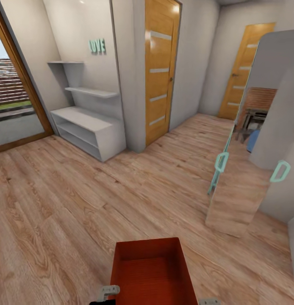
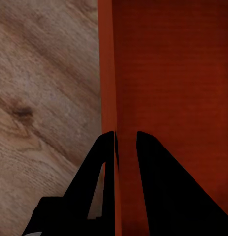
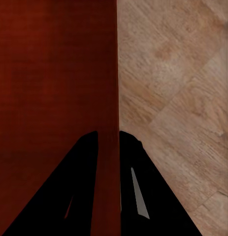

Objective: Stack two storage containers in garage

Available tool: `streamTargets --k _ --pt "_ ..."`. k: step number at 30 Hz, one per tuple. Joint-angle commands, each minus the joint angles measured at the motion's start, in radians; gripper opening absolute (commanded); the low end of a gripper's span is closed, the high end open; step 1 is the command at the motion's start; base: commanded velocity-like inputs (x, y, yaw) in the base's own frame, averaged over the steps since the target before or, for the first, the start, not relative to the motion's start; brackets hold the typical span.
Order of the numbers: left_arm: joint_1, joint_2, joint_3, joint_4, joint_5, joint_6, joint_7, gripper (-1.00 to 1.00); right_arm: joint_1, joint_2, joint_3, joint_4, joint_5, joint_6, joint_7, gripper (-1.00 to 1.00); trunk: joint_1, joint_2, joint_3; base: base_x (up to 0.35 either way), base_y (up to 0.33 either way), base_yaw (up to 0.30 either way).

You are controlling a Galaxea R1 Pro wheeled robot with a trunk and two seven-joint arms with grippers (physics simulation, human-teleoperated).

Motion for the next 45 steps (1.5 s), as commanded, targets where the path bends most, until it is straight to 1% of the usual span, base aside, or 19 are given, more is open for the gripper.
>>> streamTargets --k 1,20,45 --pt "-0.001 0.021 -0.019 -0.004 -0.002 -0.036 0.010 -1.00 0.000 -0.001 0.014 0.002 -0.013 0.006 0.000 -1.00 0.001 0.000 -0.001 0.343 0.000 0.000" --pt "-0.001 0.021 -0.019 -0.004 -0.001 -0.036 0.010 -1.00 0.000 -0.001 0.014 0.002 -0.014 0.004 0.001 -1.00 0.001 0.000 0.000 0.343 0.000 0.000" --pt "-0.001 0.021 -0.019 -0.004 -0.002 -0.037 0.010 -1.00 0.000 -0.001 0.014 0.000 -0.013 0.005 0.001 -1.00 0.001 0.000 0.035 0.343 0.000 0.069"
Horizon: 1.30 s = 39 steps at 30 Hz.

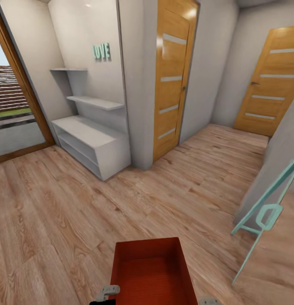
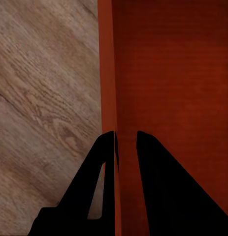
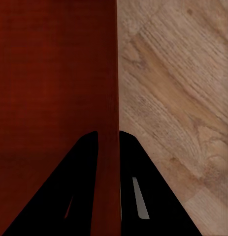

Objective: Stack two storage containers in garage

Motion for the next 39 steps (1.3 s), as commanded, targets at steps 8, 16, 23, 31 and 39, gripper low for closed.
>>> streamTargets --k 8,16,23,31,39 --pt "-0.001 0.021 -0.019 -0.004 -0.001 -0.035 0.010 -1.00 0.001 -0.001 0.015 0.001 -0.015 0.006 0.000 -1.00 0.001 0.000 0.004 0.342 0.000 0.042" --pt "-0.001 0.021 -0.019 -0.004 -0.001 -0.035 0.010 -1.00 0.001 -0.001 0.015 0.002 -0.015 0.006 0.000 -1.00 0.001 0.000 0.004 0.341 0.000 0.002" --pt "-0.001 0.021 -0.019 -0.003 -0.001 -0.035 0.010 -1.00 0.001 -0.001 0.015 0.002 -0.015 0.006 0.000 -1.00 0.001 0.000 0.005 0.341 0.000 0.000" --pt "-0.001 0.020 -0.019 -0.003 -0.001 -0.035 0.010 -1.00 0.001 -0.001 0.015 0.002 -0.015 0.005 0.000 -1.00 0.001 0.000 0.011 0.341 0.000 -0.098" --pt "-0.001 0.020 -0.019 -0.003 -0.001 -0.035 0.010 -1.00 0.001 -0.001 0.014 0.001 -0.015 0.006 0.000 -1.00 0.001 0.000 0.016 0.341 0.000 -0.072"
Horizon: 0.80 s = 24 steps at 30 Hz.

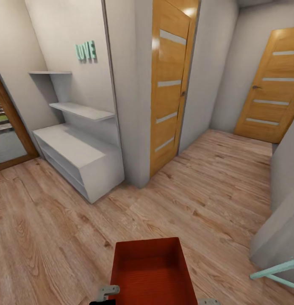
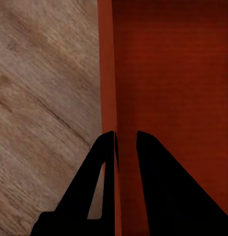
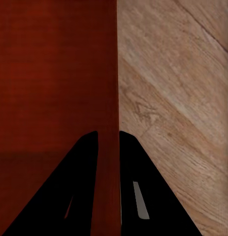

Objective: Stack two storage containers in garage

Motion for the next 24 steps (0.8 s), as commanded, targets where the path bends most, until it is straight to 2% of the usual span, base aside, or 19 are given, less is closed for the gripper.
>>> streamTargets --k 1,10,24 --pt "-0.001 0.020 -0.019 -0.004 -0.002 -0.034 0.010 -1.00 0.000 -0.001 0.014 0.001 -0.014 0.006 0.000 -1.00 0.001 0.000 -0.001 0.341 0.000 -0.014" --pt "-0.001 0.020 -0.019 -0.004 -0.002 -0.034 0.010 -1.00 0.000 -0.001 0.013 0.002 -0.014 0.006 0.001 -1.00 0.001 0.000 -0.001 0.341 0.000 -0.053" --pt "-0.001 0.020 -0.019 -0.004 -0.002 -0.034 0.010 -1.00 0.000 -0.001 0.013 0.002 -0.014 0.006 0.001 -1.00 0.001 0.000 -0.001 0.341 0.000 -0.202"
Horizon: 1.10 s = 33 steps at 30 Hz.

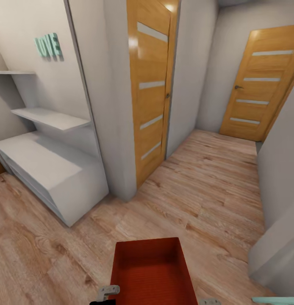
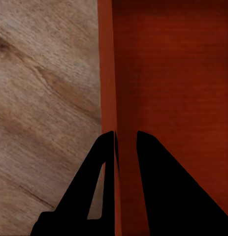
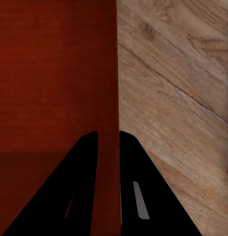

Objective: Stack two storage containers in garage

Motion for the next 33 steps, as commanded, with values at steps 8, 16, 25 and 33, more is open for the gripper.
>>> streamTargets --k 8,16,25,33 --pt "-0.001 0.020 -0.019 -0.004 -0.001 -0.035 0.010 -1.00 0.000 -0.001 0.015 0.002 -0.015 0.007 0.000 -1.00 0.001 0.000 -0.001 0.341 0.000 -0.067" --pt "-0.001 0.020 -0.019 -0.003 -0.001 -0.035 0.010 -1.00 0.000 -0.001 0.014 0.003 -0.015 0.007 0.000 -1.00 0.001 0.000 -0.001 0.341 0.000 -0.072" --pt "0.000 0.020 -0.019 -0.003 -0.001 -0.035 0.010 -1.00 0.000 -0.001 0.014 0.003 -0.015 0.006 0.000 -1.00 0.001 0.000 -0.001 0.341 0.000 -0.257" --pt "0.000 0.020 -0.019 -0.003 -0.002 -0.035 0.010 -1.00 0.000 -0.001 0.014 0.002 -0.015 0.006 0.000 -1.00 0.001 0.000 -0.001 0.341 0.000 -0.281"
